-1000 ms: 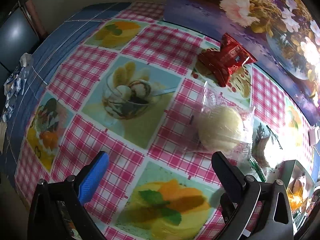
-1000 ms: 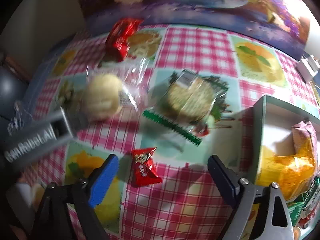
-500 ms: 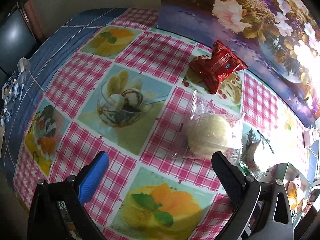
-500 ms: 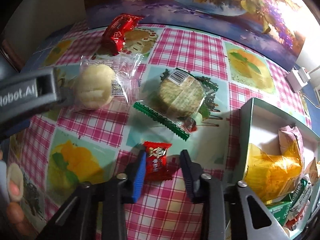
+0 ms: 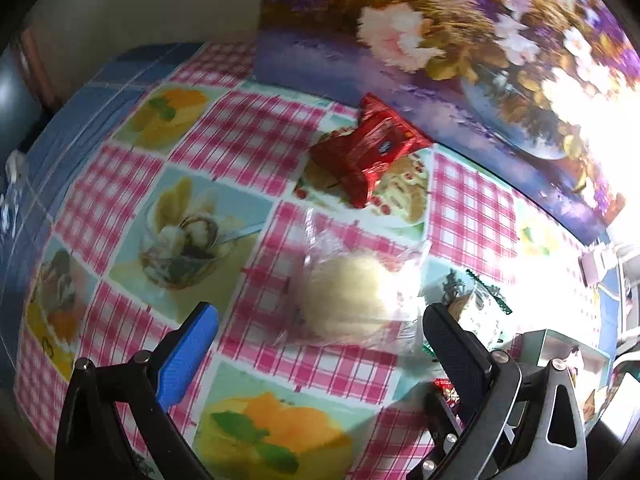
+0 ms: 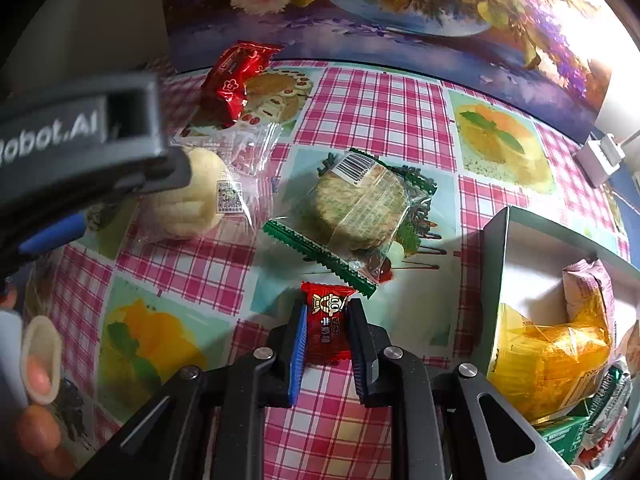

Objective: Organize snacks
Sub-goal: 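Grasp the small red candy packet with the right tool while the left tool grasps the clear-wrapped cream bun, then lift both held snacks and carry them over the white tray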

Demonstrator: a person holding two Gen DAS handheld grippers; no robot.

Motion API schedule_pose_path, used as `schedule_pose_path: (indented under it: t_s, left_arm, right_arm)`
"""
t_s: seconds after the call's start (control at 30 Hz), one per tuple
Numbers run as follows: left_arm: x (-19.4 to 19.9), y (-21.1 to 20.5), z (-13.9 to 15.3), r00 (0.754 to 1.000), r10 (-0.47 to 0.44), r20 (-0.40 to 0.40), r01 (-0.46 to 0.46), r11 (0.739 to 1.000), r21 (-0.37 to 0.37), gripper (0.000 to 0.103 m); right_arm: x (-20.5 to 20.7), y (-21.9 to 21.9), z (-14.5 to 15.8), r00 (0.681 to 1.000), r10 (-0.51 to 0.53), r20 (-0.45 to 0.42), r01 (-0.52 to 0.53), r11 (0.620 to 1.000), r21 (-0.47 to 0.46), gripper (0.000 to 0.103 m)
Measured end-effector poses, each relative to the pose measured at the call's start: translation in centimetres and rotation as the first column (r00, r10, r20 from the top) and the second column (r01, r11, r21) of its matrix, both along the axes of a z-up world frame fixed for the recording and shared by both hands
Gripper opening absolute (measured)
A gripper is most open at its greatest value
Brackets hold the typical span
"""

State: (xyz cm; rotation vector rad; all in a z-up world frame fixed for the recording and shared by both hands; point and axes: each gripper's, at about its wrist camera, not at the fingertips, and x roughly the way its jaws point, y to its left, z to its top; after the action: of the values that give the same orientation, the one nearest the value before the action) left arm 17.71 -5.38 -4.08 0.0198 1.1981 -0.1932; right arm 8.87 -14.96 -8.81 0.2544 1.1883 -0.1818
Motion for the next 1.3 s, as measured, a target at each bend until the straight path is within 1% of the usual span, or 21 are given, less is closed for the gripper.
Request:
schedule_pose_path:
  t_s: [0.23,0.43,0.47,0.53,0.57,0.6,0.63,0.7,0.77,0.87,1.0,1.3]
  left_arm:
    - [0.8,-1.2,-1.0,1.0,-0.015,0.012,0.015,1.0,0.015,0.102]
    - [0.9,-2.0,-1.6,0.999,-0.039,0.027,0.038,0.999,0.022,0.102]
    - [0.8,-2.1,-1.7,0.999,-0.04,0.025,0.04,0.999,0.022,0.1]
    - [0.8,-2.2,-1.9,0.999,-0.043,0.02,0.043,0.999,0.021,0.089]
    - [0.8,-2.2,-1.9,0.999,-0.044,0.019,0.044,0.999,0.022,0.076]
    - [0.8,-2.2,-1.9,0.999,-0.047,0.02,0.046,0.999,0.018,0.072]
    - [0.8,-2.2,-1.8,0.999,-0.05,0.021,0.049,0.999,0.017,0.071]
    - [0.7,-2.3,-1.7,0.998,-0.058,0.025,0.058,0.998,0.019,0.063]
    - [0.5,-2.2,-1.4,0.998,-0.06,0.029,0.06,0.998,0.021,0.059]
    - [0.3,-2.1,-0.7,0.997,-0.064,0.034,0.063,0.998,0.019,0.057]
    - [-0.2,-1.7,0.7,0.998,-0.054,0.041,0.054,0.999,0.005,0.056]
    - [-2.3,-2.3,5.7,0.99,-0.05,0.135,0.053,0.998,-0.016,0.056]
  right_arm:
    - [-0.3,-1.2,0.5,1.0,-0.024,0.012,0.023,0.998,0.051,0.021]
    - [-0.4,-1.9,0.5,0.999,-0.032,0.016,0.031,0.997,0.073,0.021]
    - [-0.5,-2.0,0.5,0.999,-0.034,0.016,0.032,0.997,0.077,0.021]
    - [-0.5,-2.2,0.5,0.999,-0.037,0.017,0.035,0.996,0.084,0.021]
    - [-0.5,-2.2,0.5,0.999,-0.039,0.017,0.037,0.996,0.087,0.021]
    - [-0.5,-2.2,0.5,0.999,-0.04,0.016,0.039,0.995,0.089,0.021]
    - [-0.5,-2.3,0.5,0.999,-0.042,0.015,0.04,0.995,0.09,0.021]
    - [-0.4,-2.5,0.4,0.999,-0.046,0.016,0.044,0.994,0.096,0.02]
    - [-0.5,-2.7,0.5,0.999,-0.049,0.016,0.047,0.993,0.107,0.02]
    - [-0.5,-2.6,1.0,0.999,-0.046,0.028,0.042,0.993,0.115,0.02]
    - [-0.7,-2.5,2.5,0.998,-0.044,0.054,0.038,0.992,0.118,0.02]
    - [-2.5,-3.8,7.1,0.986,-0.108,0.129,0.09,0.987,0.135,0.02]
